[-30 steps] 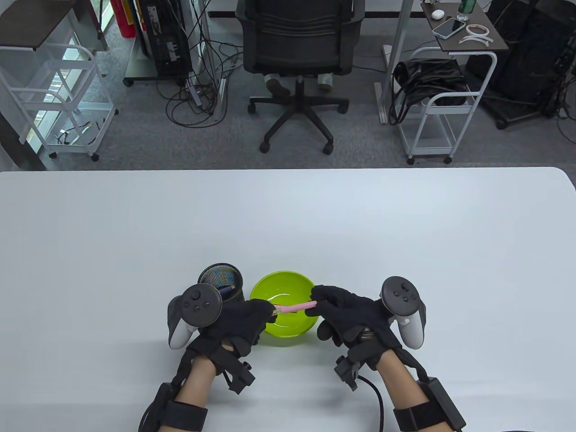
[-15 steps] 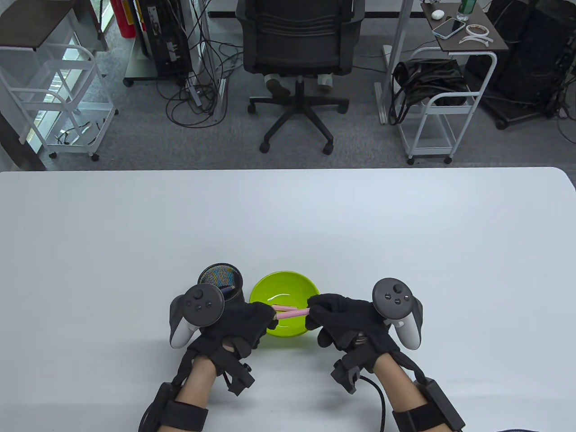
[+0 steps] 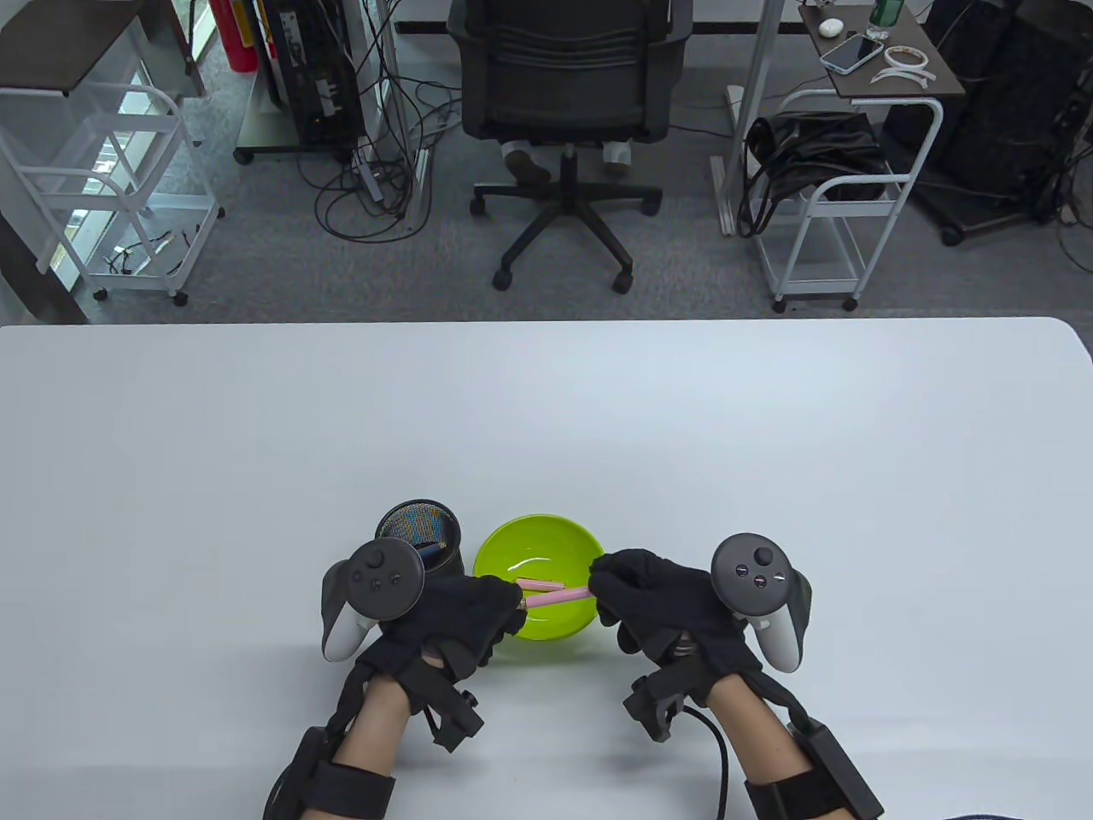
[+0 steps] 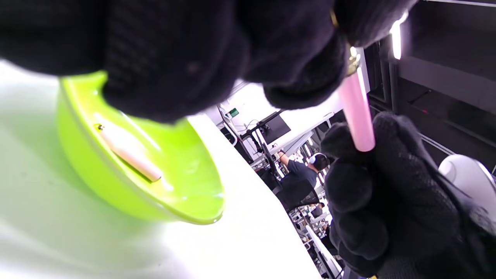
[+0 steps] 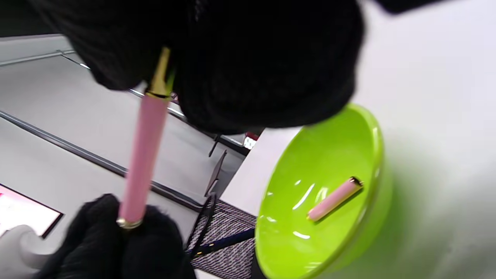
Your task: Assemble fountain pens from components
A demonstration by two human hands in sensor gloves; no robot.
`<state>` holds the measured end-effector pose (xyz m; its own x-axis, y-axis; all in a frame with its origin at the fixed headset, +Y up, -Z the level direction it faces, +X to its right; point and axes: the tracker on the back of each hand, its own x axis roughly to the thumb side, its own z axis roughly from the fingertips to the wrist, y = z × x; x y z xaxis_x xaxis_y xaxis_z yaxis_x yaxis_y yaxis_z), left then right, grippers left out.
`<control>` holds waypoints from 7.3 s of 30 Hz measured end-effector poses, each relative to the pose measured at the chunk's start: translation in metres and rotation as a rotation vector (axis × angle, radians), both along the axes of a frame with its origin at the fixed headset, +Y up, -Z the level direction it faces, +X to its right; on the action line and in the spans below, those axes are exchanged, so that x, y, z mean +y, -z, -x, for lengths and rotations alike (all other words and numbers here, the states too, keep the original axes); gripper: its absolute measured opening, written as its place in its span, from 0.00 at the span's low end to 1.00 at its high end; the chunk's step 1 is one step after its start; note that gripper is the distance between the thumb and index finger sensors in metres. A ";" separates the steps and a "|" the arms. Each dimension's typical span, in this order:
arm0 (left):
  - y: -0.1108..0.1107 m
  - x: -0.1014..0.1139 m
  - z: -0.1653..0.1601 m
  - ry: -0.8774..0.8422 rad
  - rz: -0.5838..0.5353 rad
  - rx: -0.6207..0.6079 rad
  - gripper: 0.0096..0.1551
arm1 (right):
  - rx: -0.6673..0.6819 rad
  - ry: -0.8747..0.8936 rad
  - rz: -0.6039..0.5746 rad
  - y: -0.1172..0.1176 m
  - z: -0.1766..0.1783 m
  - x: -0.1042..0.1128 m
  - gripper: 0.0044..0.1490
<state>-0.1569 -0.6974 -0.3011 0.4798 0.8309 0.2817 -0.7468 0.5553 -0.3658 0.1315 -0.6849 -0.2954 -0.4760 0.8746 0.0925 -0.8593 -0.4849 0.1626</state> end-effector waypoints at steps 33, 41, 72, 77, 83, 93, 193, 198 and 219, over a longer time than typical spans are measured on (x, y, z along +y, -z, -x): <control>0.001 -0.002 0.004 0.005 0.001 0.029 0.28 | 0.145 0.033 0.092 0.008 -0.001 -0.005 0.29; 0.000 -0.001 0.002 -0.002 -0.002 0.019 0.28 | 0.118 0.068 0.117 0.009 -0.006 -0.006 0.39; 0.001 -0.004 0.003 -0.027 0.038 0.021 0.28 | 0.129 0.100 0.096 0.006 -0.010 0.001 0.34; 0.000 -0.005 0.000 -0.035 0.052 -0.004 0.28 | 0.125 0.054 0.100 0.006 -0.008 0.001 0.26; 0.001 -0.005 0.001 -0.042 0.062 0.004 0.28 | 0.168 0.047 0.110 0.006 -0.005 -0.002 0.37; 0.000 -0.005 -0.001 -0.026 0.060 -0.009 0.28 | 0.118 -0.033 0.105 0.005 -0.003 -0.002 0.32; 0.054 -0.018 -0.129 1.221 -0.051 0.036 0.34 | -0.210 0.254 0.174 0.013 -0.047 -0.004 0.31; 0.056 -0.026 -0.131 1.245 -0.026 0.049 0.31 | -0.242 0.251 0.167 0.012 -0.048 -0.002 0.31; 0.059 -0.025 -0.130 1.281 -0.086 -0.010 0.26 | -0.264 0.302 0.206 0.016 -0.056 -0.005 0.31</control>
